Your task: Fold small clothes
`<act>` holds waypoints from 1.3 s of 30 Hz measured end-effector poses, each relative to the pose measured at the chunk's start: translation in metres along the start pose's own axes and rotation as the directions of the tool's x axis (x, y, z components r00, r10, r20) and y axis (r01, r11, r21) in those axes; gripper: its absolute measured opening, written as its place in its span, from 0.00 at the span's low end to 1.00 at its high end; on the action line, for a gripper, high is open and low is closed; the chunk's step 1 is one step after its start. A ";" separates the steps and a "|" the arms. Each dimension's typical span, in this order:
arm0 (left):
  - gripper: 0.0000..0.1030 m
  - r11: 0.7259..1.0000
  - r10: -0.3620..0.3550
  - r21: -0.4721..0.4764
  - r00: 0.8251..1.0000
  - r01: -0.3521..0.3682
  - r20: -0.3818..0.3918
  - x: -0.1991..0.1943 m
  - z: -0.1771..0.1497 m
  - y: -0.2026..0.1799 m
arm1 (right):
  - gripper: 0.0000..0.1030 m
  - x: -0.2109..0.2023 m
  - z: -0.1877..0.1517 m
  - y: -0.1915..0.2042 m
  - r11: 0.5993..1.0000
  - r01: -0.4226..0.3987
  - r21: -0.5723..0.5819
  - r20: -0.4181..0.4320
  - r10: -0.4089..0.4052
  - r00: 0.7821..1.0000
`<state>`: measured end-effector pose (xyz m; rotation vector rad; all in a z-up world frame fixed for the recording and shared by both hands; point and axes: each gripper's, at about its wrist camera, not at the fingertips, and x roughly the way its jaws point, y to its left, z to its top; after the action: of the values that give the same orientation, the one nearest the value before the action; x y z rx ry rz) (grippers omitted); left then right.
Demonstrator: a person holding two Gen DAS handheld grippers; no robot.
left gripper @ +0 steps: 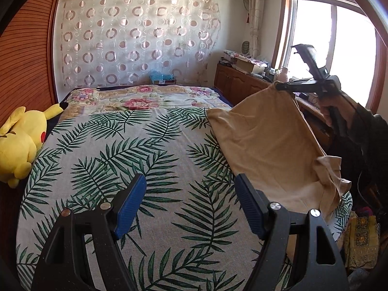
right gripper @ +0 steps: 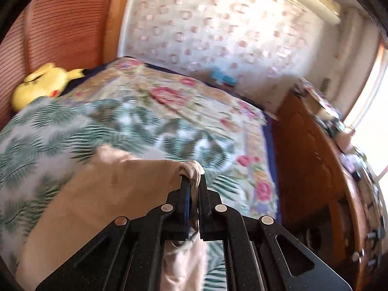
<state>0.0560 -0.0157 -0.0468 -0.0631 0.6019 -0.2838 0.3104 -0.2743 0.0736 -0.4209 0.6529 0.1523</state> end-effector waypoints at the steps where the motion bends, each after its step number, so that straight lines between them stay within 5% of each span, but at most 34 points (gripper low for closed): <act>1: 0.74 1.000 -0.002 0.001 1.000 0.002 -0.003 0.001 0.000 0.000 | 0.05 0.010 -0.001 -0.001 0.999 0.034 0.029 -0.018 -0.033 0.999; 6: 0.74 1.000 -0.007 0.012 1.000 0.007 -0.017 0.005 -0.003 -0.005 | 0.09 0.043 -0.014 0.004 0.989 0.113 0.093 -0.095 -0.104 0.990; 7: 0.74 1.000 -0.007 0.013 1.000 0.008 -0.019 0.005 -0.003 -0.005 | 0.14 0.043 -0.014 0.007 0.988 0.125 0.092 -0.092 -0.116 0.989; 9: 0.74 1.000 -0.011 0.015 1.000 0.012 -0.024 0.006 -0.003 -0.007 | 0.42 0.039 -0.014 0.011 0.987 0.137 0.086 -0.090 -0.129 0.987; 11: 0.74 1.000 -0.015 0.019 0.999 0.016 -0.028 0.007 -0.003 -0.010 | 0.44 0.031 -0.016 0.011 0.991 0.095 0.089 -0.082 -0.088 0.993; 16: 0.74 0.998 -0.032 0.044 0.999 0.034 -0.031 0.007 -0.003 -0.021 | 0.44 -0.016 -0.047 0.004 0.995 -0.071 0.071 -0.028 0.073 0.997; 23: 0.74 0.995 -0.058 0.073 0.996 0.063 -0.060 0.015 -0.005 -0.039 | 0.44 -0.066 -0.119 0.050 0.963 -0.270 -0.004 -0.035 0.270 0.962; 29: 0.74 0.991 -0.085 0.100 0.993 0.094 -0.087 0.020 -0.008 -0.055 | 0.44 -0.081 -0.152 0.065 0.935 -0.353 -0.019 -0.079 0.351 0.933; 32: 0.74 0.988 -0.094 0.114 0.990 0.106 -0.103 0.023 -0.011 -0.063 | 0.44 -0.081 -0.163 0.063 0.941 -0.337 -0.022 -0.109 0.333 0.937; 34: 0.74 0.987 -0.099 0.119 0.989 0.112 -0.109 0.024 -0.013 -0.066 | 0.36 -0.083 -0.169 0.056 0.940 -0.340 -0.004 -0.115 0.337 0.934; 36: 0.74 0.985 -0.105 0.122 0.988 0.119 -0.114 0.024 -0.014 -0.069 | 0.12 -0.089 -0.174 0.047 0.935 -0.354 0.005 -0.113 0.353 0.929; 39: 0.74 0.984 -0.115 0.125 0.986 0.130 -0.122 0.025 -0.016 -0.073 | 0.06 -0.110 -0.185 0.037 0.937 -0.350 0.019 -0.079 0.350 0.933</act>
<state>0.0487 -0.0925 -0.0634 0.0444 0.6929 -0.4487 0.1109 -0.3206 -0.0028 -0.3040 0.8058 0.4756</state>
